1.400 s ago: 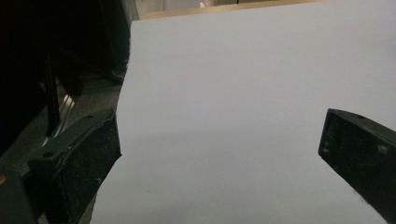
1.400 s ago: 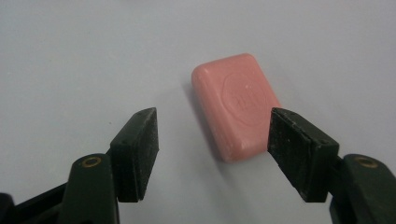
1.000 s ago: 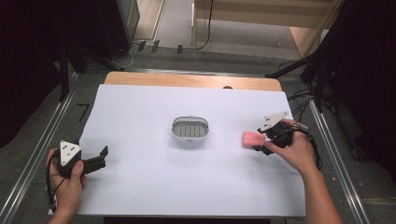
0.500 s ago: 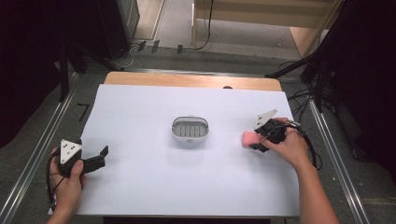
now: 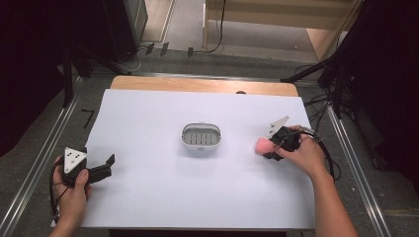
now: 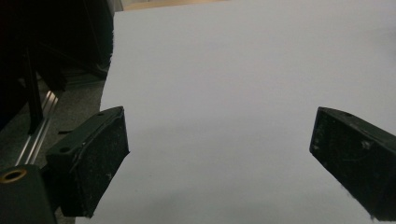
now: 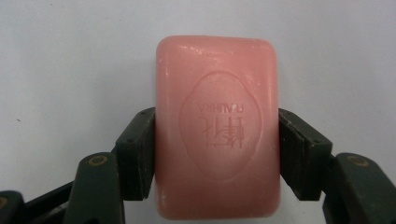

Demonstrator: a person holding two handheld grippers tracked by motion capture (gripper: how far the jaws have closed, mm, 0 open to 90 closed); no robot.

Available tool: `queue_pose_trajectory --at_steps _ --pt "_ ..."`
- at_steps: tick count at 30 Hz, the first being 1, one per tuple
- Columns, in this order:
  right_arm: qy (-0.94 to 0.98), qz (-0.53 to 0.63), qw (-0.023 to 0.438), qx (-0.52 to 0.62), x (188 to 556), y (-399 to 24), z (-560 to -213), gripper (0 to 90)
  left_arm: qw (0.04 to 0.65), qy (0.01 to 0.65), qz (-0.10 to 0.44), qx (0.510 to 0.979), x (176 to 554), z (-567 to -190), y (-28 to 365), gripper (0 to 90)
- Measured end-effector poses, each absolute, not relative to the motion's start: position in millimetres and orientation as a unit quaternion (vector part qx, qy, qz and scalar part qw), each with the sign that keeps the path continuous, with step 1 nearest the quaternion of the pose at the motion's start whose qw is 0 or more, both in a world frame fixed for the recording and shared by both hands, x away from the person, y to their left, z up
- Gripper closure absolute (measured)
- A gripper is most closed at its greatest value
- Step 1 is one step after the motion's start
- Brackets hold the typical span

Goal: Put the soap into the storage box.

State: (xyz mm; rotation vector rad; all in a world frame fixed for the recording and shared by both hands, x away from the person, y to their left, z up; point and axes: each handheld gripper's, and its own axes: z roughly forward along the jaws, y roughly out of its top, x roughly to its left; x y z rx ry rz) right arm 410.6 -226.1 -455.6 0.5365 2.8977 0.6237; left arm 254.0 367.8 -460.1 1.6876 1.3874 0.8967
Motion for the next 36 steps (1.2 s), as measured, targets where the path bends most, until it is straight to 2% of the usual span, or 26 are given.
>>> queue_pose_trajectory --at_steps 15,24,36 --pt "0.964 0.211 0.075 0.146 402.2 -215.4 -447.3 38.6 0.378 0.544 0.351 0.662 254.3 -460.1 367.7 5.1" --pt "0.961 0.234 0.079 0.123 399.6 -197.5 -426.7 38.7 0.378 0.542 0.352 0.663 253.9 -460.0 367.4 5.1" --pt "0.964 0.232 0.076 0.106 404.0 -170.5 -419.5 38.7 0.380 0.541 0.352 0.663 253.4 -459.9 367.7 5.2"
